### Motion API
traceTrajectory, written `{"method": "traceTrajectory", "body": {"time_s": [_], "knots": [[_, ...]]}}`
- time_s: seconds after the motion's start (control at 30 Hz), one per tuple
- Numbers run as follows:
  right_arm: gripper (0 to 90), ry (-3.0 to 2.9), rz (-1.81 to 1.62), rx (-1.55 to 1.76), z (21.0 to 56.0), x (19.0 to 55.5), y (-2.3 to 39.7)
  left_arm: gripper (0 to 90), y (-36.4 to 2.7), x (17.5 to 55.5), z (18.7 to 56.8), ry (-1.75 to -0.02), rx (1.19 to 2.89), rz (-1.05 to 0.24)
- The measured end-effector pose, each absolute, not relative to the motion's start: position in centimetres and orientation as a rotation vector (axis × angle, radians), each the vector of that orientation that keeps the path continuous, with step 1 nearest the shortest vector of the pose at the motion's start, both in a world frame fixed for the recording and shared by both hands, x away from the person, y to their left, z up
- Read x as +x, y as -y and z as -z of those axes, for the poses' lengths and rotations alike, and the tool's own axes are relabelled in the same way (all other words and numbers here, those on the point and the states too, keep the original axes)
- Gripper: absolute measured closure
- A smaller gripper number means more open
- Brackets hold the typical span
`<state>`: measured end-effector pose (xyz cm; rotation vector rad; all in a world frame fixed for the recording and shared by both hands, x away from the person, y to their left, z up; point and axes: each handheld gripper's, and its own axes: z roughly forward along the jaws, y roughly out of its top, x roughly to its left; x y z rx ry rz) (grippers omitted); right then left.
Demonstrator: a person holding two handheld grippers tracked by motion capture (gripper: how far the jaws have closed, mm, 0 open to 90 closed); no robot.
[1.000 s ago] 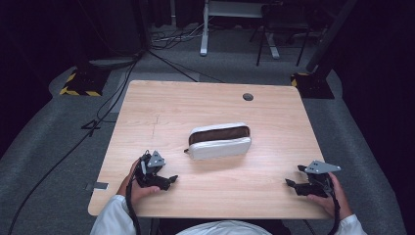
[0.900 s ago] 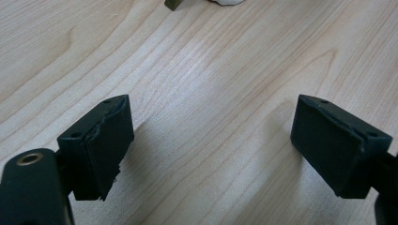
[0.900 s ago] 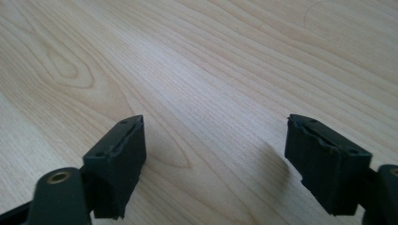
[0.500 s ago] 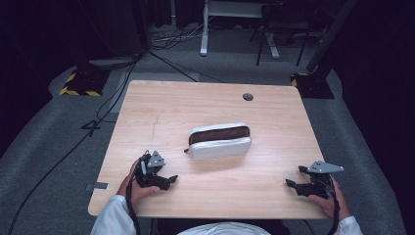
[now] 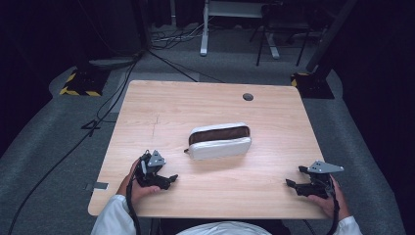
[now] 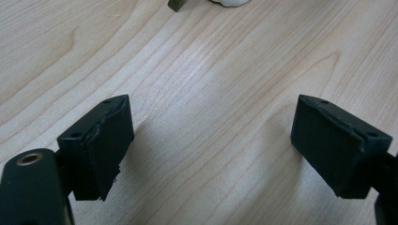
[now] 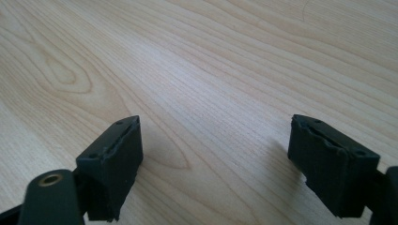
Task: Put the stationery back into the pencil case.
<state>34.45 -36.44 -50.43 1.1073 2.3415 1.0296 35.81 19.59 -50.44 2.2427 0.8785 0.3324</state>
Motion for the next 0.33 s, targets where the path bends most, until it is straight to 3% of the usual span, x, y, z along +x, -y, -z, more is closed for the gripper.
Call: {"method": "traceTrajectory", "body": {"time_s": [0.33], "knots": [[18.6, -2.342, -1.030, 1.108, 50.43, 34.47, 36.45, 14.0, -19.58, 35.82, 50.44, -0.881, 2.242, -0.334]]}}
